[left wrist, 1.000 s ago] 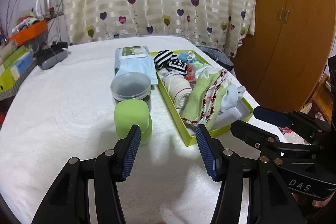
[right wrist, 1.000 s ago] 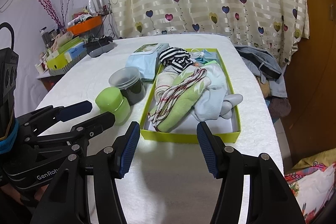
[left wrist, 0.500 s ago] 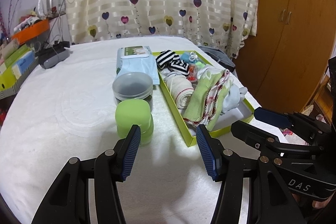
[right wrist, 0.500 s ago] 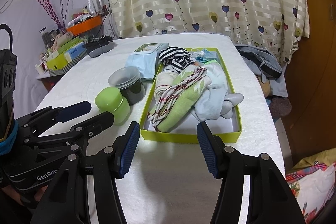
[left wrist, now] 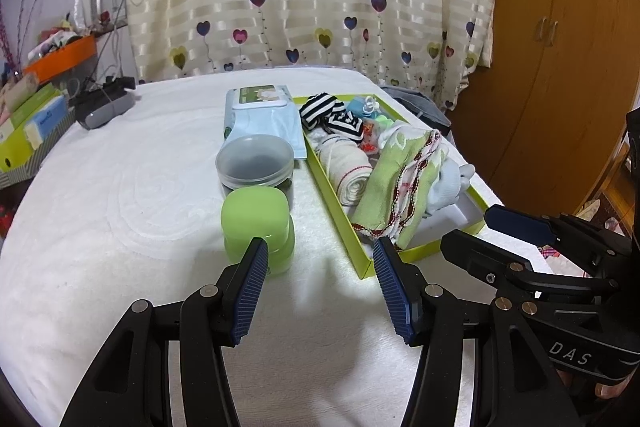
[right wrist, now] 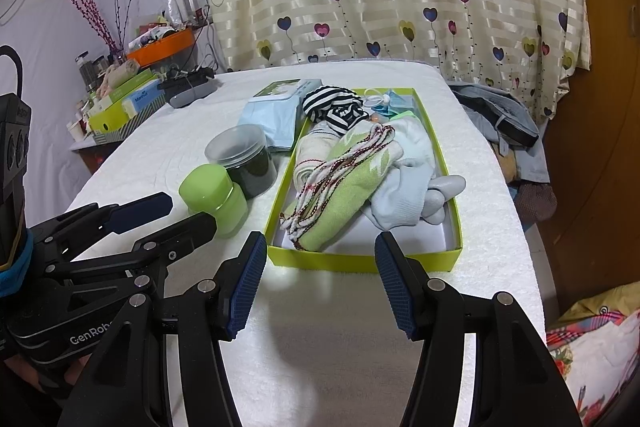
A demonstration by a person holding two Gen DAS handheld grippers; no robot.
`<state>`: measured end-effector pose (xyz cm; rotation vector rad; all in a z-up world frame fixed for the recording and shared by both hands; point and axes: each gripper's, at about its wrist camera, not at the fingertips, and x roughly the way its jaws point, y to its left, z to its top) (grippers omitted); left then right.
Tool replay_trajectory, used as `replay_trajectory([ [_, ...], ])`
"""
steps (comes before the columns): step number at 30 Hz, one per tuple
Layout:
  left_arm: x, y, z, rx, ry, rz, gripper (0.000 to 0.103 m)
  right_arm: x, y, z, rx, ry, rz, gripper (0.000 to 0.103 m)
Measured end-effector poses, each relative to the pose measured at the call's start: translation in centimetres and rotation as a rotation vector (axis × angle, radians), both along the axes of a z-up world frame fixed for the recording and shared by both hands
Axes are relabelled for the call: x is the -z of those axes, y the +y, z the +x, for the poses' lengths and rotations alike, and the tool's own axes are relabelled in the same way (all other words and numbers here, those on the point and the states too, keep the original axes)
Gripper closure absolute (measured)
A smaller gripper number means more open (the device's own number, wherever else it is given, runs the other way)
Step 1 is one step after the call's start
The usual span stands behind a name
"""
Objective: Organize soft objects
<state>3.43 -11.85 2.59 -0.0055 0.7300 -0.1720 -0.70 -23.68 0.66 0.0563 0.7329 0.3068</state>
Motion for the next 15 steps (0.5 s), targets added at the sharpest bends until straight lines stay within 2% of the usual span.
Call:
replay_trajectory([
  [15,0.02,0.03,0.01,0.000,0.000,0.000,0.049,0.09,-0.04,0.01,0.001,0.001,0.001,0.046],
])
